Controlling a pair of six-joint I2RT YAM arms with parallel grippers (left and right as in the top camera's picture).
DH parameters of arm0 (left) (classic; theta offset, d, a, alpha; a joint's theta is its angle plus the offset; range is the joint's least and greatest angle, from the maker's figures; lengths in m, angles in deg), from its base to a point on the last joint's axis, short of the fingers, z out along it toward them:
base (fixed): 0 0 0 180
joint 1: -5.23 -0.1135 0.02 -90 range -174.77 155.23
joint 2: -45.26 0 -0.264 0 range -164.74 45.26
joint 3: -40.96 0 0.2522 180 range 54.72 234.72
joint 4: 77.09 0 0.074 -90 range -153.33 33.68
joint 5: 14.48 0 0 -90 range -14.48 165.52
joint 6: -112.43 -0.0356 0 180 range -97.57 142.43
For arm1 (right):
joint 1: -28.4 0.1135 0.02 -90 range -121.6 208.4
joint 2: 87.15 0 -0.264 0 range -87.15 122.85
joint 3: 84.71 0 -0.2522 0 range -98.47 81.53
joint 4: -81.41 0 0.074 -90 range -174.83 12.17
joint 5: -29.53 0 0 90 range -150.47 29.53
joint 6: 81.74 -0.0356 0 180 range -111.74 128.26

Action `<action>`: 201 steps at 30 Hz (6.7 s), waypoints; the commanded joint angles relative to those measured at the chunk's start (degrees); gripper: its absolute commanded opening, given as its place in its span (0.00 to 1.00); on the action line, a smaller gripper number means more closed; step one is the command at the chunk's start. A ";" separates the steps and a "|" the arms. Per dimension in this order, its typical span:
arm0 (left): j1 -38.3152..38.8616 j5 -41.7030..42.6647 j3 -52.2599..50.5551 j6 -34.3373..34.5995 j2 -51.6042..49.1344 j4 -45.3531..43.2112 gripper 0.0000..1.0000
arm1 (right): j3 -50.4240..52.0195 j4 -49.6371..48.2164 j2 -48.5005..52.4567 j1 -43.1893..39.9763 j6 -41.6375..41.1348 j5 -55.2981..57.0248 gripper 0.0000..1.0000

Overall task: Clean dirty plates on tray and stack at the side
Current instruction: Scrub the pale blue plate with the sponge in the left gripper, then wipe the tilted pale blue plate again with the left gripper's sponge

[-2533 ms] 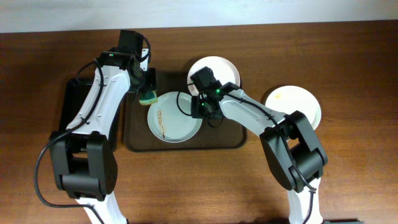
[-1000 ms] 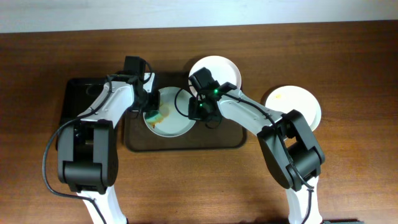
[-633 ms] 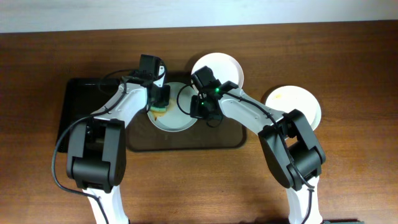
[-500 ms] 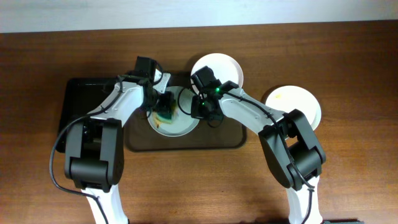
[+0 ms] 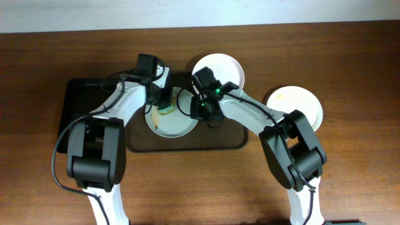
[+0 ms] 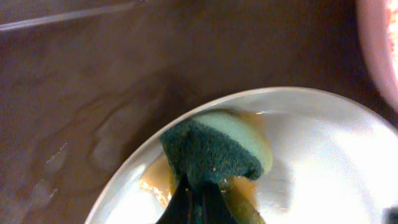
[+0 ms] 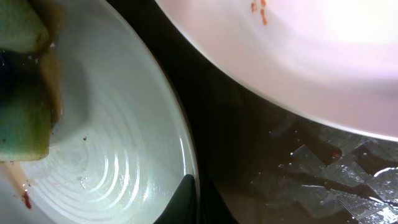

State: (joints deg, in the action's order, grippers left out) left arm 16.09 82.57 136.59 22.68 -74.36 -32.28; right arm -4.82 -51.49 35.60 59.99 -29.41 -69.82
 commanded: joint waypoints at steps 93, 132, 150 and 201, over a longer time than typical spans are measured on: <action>-5.49 4.09 15.26 8.72 -2.32 30.45 0.01 | -9.03 11.78 1.42 6.99 -16.57 15.54 0.04; 2.58 -12.79 -7.13 19.41 12.13 17.00 0.01 | -8.70 7.13 3.76 6.88 -2.80 0.94 0.21; -0.33 -10.86 -6.97 15.43 12.61 16.72 0.01 | -14.71 1.36 8.24 -0.72 23.78 -11.67 0.46; 3.37 -39.82 -8.57 7.50 1.99 -22.88 0.01 | -13.55 7.21 12.41 -0.17 -0.33 -4.96 0.04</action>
State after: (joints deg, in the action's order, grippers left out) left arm 20.15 44.56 128.09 34.23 -71.56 -51.93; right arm -19.09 -45.24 45.24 60.28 -30.72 -77.99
